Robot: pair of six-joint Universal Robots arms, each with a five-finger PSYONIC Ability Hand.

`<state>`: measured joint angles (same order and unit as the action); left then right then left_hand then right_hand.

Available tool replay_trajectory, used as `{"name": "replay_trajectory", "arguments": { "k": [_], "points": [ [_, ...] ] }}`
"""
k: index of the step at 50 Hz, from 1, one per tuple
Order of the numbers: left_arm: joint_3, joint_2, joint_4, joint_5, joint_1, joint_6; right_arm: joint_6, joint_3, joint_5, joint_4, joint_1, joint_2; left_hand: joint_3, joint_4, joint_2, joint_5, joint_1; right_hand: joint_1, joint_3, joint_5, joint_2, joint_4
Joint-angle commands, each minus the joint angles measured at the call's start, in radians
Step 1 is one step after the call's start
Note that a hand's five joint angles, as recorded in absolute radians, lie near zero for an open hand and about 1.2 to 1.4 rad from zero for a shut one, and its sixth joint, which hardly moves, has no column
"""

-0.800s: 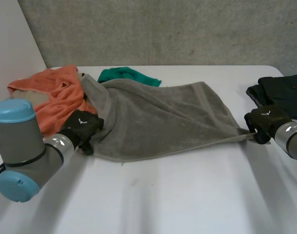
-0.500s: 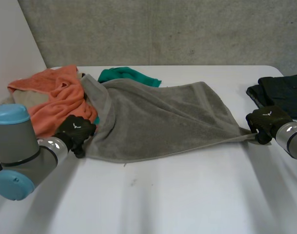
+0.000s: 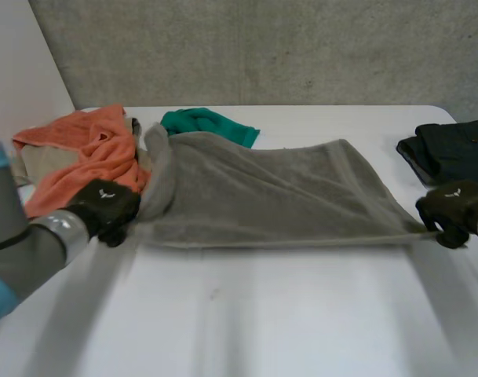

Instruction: Fold the laundry.

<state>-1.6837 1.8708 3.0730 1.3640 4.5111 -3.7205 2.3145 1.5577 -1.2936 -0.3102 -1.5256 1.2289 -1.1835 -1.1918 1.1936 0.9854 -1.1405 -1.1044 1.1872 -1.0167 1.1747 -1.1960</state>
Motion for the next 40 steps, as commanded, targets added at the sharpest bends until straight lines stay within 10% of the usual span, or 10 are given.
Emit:
{"name": "replay_trajectory", "arguments": {
  "k": [1, 6, 28, 40],
  "points": [
    [-0.132, -0.246, -0.35, 0.075, 0.019, -0.235, -0.389, 0.077, 0.005, -0.302, 0.103, 0.127, -0.213, -0.204, 0.203, 0.236, -0.256, -0.292, 0.209, -0.205, 0.222, -0.2],
    [-0.191, -0.349, -0.467, 0.053, 0.031, -0.392, -0.599, 0.113, 0.011, -0.408, 0.15, 0.162, -0.213, -0.204, 0.203, 0.236, -0.256, -0.292, 0.209, -0.205, 0.222, -0.2],
    [0.537, 0.126, -0.047, 0.204, -0.109, -0.332, -0.106, -0.267, -0.029, 0.169, -0.111, -0.092, -0.213, -0.204, 0.203, 0.236, -0.256, -0.292, 0.209, -0.205, 0.222, -0.2],
    [0.996, -0.004, 0.265, 0.213, -0.099, 0.019, 0.359, -0.625, -0.214, 0.551, -0.156, 0.038, -0.213, -0.204, 0.203, 0.236, -0.256, -0.292, 0.209, -0.205, 0.222, -0.2]
  ]
}}
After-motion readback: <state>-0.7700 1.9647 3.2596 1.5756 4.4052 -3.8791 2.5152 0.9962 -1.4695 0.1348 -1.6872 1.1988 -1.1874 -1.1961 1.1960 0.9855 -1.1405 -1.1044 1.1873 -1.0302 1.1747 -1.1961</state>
